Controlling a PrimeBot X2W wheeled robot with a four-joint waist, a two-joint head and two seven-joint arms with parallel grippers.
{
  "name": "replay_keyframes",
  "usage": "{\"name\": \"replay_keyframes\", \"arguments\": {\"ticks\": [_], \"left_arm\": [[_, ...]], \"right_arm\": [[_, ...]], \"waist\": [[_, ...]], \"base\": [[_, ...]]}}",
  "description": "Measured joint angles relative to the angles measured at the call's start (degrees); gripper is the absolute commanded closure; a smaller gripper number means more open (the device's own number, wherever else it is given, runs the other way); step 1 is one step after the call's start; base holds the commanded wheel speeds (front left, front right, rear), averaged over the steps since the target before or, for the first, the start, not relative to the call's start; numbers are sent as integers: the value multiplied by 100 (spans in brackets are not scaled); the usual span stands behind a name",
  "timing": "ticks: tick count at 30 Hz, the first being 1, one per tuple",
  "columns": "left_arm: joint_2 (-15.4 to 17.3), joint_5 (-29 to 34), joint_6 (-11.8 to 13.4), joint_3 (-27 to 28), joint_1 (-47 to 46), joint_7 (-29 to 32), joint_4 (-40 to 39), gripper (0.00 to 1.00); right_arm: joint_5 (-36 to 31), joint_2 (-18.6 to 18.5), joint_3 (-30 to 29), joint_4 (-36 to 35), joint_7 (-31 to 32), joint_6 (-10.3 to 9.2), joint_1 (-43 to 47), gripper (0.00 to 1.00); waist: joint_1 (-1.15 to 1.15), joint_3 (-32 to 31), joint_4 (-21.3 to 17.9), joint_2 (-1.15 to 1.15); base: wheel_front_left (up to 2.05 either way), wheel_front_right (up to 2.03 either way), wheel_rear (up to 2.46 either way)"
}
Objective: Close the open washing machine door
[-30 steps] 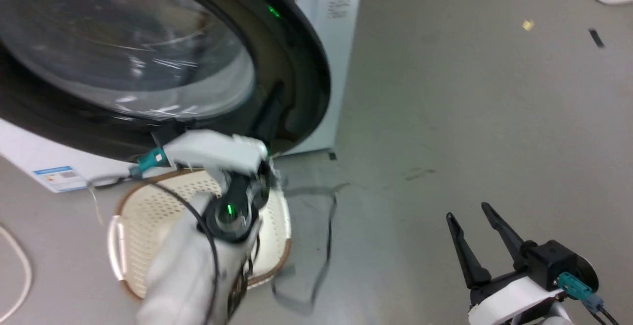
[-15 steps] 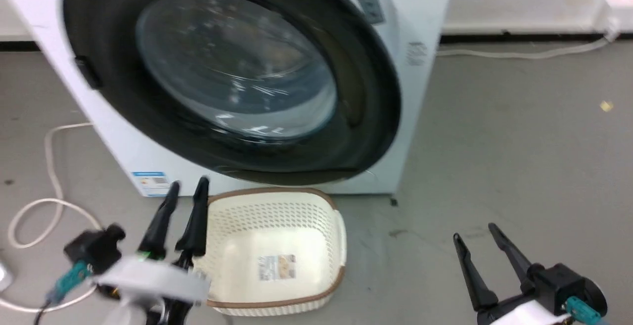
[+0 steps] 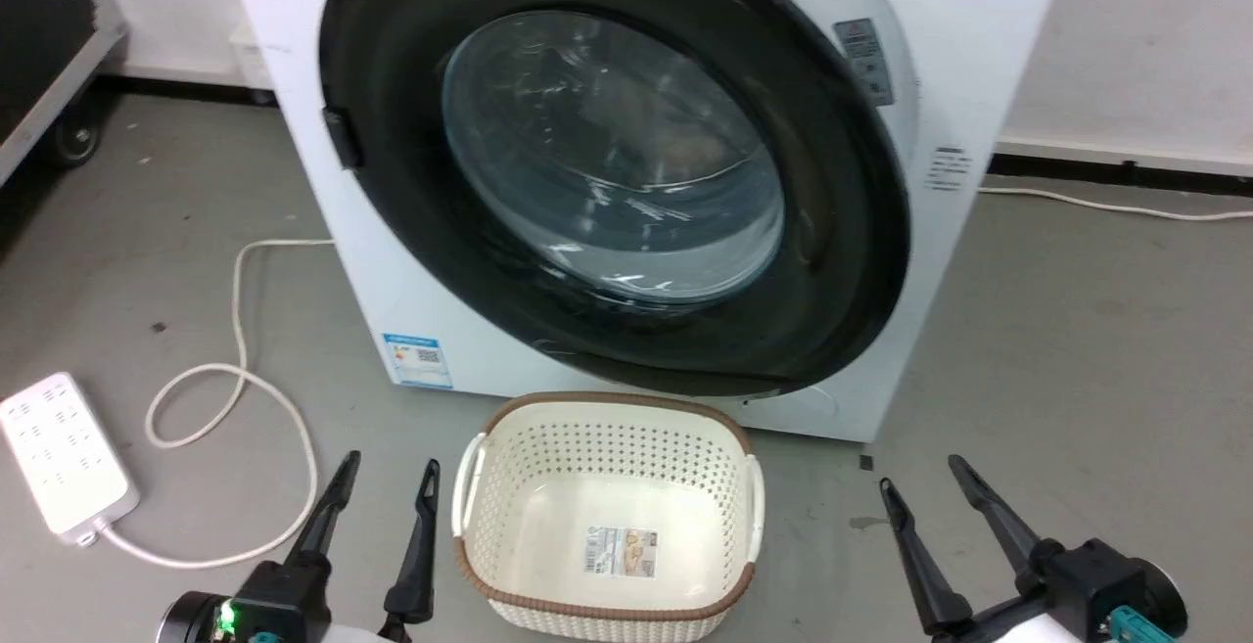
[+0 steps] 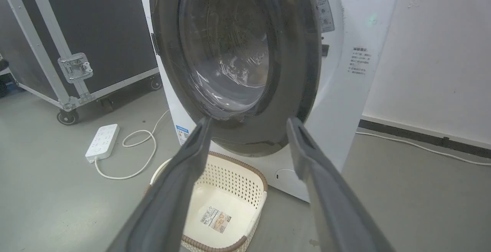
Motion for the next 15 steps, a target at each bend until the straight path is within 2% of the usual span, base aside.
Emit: {"name": "replay_keyframes", "arguments": {"ticks": [2, 3, 4, 5, 10, 15], "left_arm": [[-26, 260, 64, -3, 3, 0, 70, 0], [-47, 276, 77, -5, 2, 0, 68, 0], [-76, 301, 81, -3, -2, 0, 68, 0], [-104, 319, 82, -5, -12, 0, 69, 0], [-253, 397, 97, -4, -173, 0, 87, 0], [-427, 469, 66, -30, -401, 0, 92, 0]], "right_arm": [[4, -91, 188, -46, 10, 0, -18, 0], [16, -130, 231, -59, 36, 0, -40, 57], [19, -190, 290, -77, 64, 0, -84, 94], [27, -263, 366, -96, 107, 0, -152, 100], [249, -666, 577, -265, 322, 0, -779, 100], [767, -1280, 771, -305, 783, 0, -1709, 100]], "waist": [[0, 99, 137, 0], [0, 148, 163, 0], [1, 204, 190, 0], [1, 262, 218, 0], [2, 610, 387, 0], [2, 1007, 605, 0]], "base": [[0, 0, 0], [0, 0, 0], [0, 0, 0], [0, 0, 0], [0, 0, 0], [0, 0, 0]]}}
